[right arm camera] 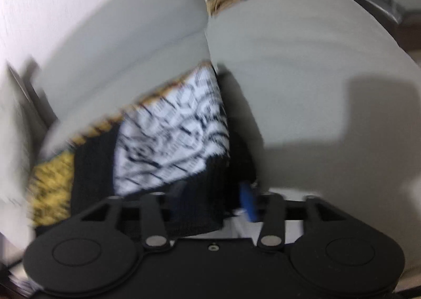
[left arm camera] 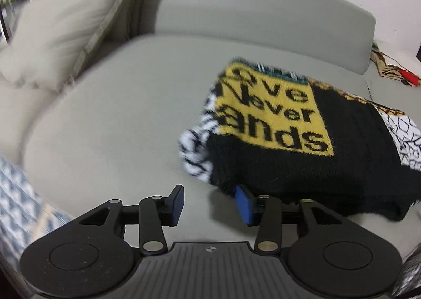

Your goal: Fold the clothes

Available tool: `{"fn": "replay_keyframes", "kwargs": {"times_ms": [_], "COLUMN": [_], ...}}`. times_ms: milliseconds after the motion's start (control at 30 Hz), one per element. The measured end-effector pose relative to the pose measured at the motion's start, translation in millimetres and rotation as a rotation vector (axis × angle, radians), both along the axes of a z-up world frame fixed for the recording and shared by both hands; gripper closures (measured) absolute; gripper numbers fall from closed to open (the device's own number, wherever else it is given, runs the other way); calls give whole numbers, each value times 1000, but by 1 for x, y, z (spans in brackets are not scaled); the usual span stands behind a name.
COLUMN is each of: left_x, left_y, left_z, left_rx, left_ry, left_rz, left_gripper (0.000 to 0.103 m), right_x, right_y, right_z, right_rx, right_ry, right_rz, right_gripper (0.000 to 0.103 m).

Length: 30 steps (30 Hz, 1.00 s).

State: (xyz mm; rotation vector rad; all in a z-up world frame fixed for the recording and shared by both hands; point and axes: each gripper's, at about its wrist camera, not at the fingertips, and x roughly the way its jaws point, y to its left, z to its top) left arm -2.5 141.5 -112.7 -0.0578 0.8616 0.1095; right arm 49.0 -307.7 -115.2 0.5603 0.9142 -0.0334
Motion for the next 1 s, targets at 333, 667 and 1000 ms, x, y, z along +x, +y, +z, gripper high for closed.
{"fn": "replay_keyframes", "kwargs": {"times_ms": [333,667,1000], "left_x": [4,138,169], "left_y": [-33,-39,-42], "left_z": [36,-25,-74], "left_rx": [84,203,282], "left_ry": [-320,-118,82], "left_rz": [15,93,35], "left_gripper": [59,76,103], "right_x": [10,117,178], "right_y": [7,21,41], "right_z": [37,-13,-73], "right_rx": [-13,-197,-337], "right_ry": [-339,-321,-11], "right_rz": [-72,-68,-4], "right_gripper": [66,84,84]}}
